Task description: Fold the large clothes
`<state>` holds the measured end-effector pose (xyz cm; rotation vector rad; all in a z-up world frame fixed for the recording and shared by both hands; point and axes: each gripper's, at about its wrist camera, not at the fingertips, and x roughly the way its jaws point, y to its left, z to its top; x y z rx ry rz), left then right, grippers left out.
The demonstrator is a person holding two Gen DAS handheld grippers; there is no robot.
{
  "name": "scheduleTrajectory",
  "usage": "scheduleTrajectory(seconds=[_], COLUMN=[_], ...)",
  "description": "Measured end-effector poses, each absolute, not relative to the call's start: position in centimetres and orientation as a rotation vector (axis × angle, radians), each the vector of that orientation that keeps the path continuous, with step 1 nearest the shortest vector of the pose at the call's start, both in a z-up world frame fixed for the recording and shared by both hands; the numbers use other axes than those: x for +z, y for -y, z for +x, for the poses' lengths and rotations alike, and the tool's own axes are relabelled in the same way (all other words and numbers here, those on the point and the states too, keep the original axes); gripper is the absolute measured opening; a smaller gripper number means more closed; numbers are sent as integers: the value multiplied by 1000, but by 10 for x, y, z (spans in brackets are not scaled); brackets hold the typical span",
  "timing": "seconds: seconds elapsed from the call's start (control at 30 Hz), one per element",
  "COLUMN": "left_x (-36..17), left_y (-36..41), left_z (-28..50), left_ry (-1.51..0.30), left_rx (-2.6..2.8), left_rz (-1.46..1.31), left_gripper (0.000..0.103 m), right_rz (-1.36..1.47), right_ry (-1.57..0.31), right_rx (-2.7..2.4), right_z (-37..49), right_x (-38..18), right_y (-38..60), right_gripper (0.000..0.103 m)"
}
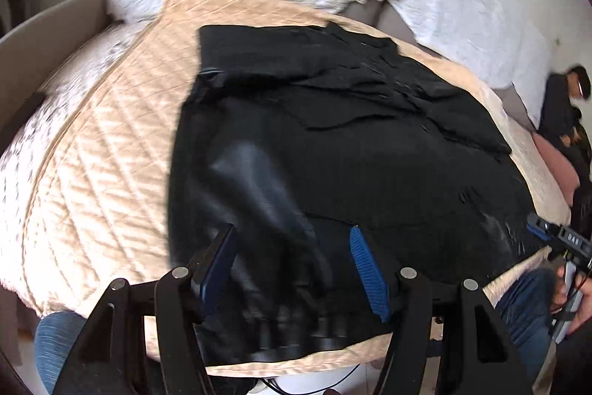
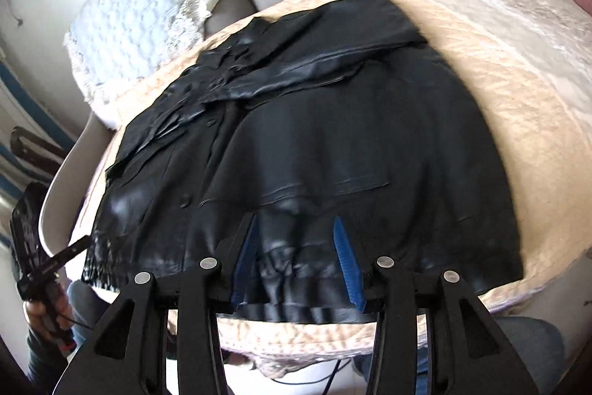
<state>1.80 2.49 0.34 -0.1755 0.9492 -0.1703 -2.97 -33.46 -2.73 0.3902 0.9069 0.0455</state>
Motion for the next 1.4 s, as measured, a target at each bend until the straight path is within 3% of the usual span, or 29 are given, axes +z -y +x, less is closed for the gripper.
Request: scheduleTrajectory(seconds=[0.17, 0.43, 0.47, 0.53, 0.63, 0.73, 0.93, 1.0, 1.03, 1.1, 1.2, 1.27, 1.4], left_x=[-20, 14, 12, 1, -23, -17, -3, 2, 5, 7, 8, 4, -17], left_y=[-4, 37, 43, 51, 56, 61, 37, 18, 9, -9, -38, -59, -88], left_z=[21, 22, 26, 33, 34, 19, 14, 18, 16, 19, 25, 30, 43], left_ry=[-1001, -919, -925, -945, -982, -946, -939, -926, -922, -916, -904, -904, -972], left_rx=[-164, -281, -293, -301, -272, -277, -261, -208, -186, -137, -31, 10, 51], left_rz=[-76, -72, -73, -61, 4, 89, -3, -40, -54, -65, -72, -108, -194], left_gripper=[65, 65, 65, 65, 65, 65, 65, 65, 65, 65, 66, 74, 74], right_rz=[349, 283, 265, 230, 192, 213, 239, 280, 300, 311, 350, 378, 476], right_ry=[-965, -876, -893, -951, -1034, -1035, -954, -932, -918, -880, -813, -792, -873], right_rx=[13, 231, 247, 251, 215, 214, 127, 80, 49, -10, -96, -131, -166], right_z=[-34, -25, -19, -10, -12, -22, -43, -42, -45, -51, -59, -57, -47], right_x=[-37, -10, -18, -37, -66, -58, -31, -28, -24, -14, 0, 1, -20], right_y=[334, 262, 252, 242, 241, 247, 289, 309, 323, 342, 379, 402, 436], right_gripper=[40, 41, 38, 18, 16, 15, 16, 23, 39, 55, 55, 58, 58])
